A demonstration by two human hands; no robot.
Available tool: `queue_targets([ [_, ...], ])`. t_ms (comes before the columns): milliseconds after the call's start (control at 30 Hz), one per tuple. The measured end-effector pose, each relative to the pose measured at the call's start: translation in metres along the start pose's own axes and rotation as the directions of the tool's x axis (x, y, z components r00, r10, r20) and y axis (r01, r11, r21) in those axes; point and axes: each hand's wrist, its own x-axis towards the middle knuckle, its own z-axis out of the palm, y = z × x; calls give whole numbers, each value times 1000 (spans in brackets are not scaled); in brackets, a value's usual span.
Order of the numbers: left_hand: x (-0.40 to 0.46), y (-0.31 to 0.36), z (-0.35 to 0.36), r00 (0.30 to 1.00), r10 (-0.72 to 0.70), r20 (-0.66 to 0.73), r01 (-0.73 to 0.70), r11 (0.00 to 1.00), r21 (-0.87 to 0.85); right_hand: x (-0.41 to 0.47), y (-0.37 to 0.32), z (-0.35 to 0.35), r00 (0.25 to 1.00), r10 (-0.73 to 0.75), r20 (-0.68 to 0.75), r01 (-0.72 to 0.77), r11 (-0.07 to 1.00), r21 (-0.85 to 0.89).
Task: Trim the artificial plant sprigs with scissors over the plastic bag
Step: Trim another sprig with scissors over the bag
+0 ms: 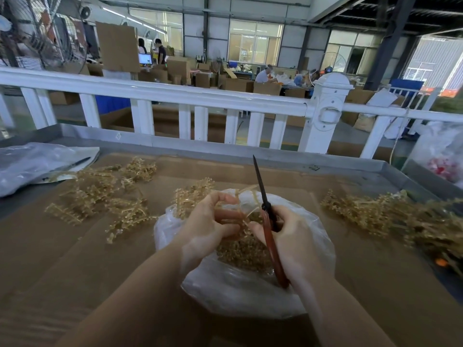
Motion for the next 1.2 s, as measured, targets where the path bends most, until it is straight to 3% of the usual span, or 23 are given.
queue_targets([
  [100,0,1,-1,997,20,71,-22,999,30,4,1,2,1000,14,-23,-14,1000,19],
  [200,0,0,-3,998,32,58,-36,997,68,6,0,2,999,32,4,-32,996,86],
  [300,-2,-1,-3,999,-11,48,20,984,-178,8,2,2,991,128,-41,-118,973,197],
  [367,-3,-4,-5,998,-53,29,60,913,-403,10,2,2,971,221,-86,-186,936,298],
  [400,-5,-7,-7,997,-69,28,74,897,-436,11,2,2,962,251,-109,-201,918,342],
  [533,-14,-21,-1,990,-117,74,135,933,-333,12,-3,6,932,325,-163,-206,841,500],
  [633,-14,-30,11,995,-97,-4,92,954,-284,12,-6,13,924,342,-168,-183,785,591],
  [867,-6,-32,20,977,-51,-205,-23,939,-343,11,1,17,939,319,-129,-224,852,474],
  [1033,-2,-37,17,945,-8,-327,-92,952,-291,3,7,13,973,203,-108,-165,944,287],
  [1133,-4,-41,17,957,15,-291,-86,968,-235,2,7,12,984,124,-126,-99,978,186],
  [1200,-5,-42,17,967,-30,-255,-52,950,-307,2,7,12,987,90,-133,-74,990,118],
])
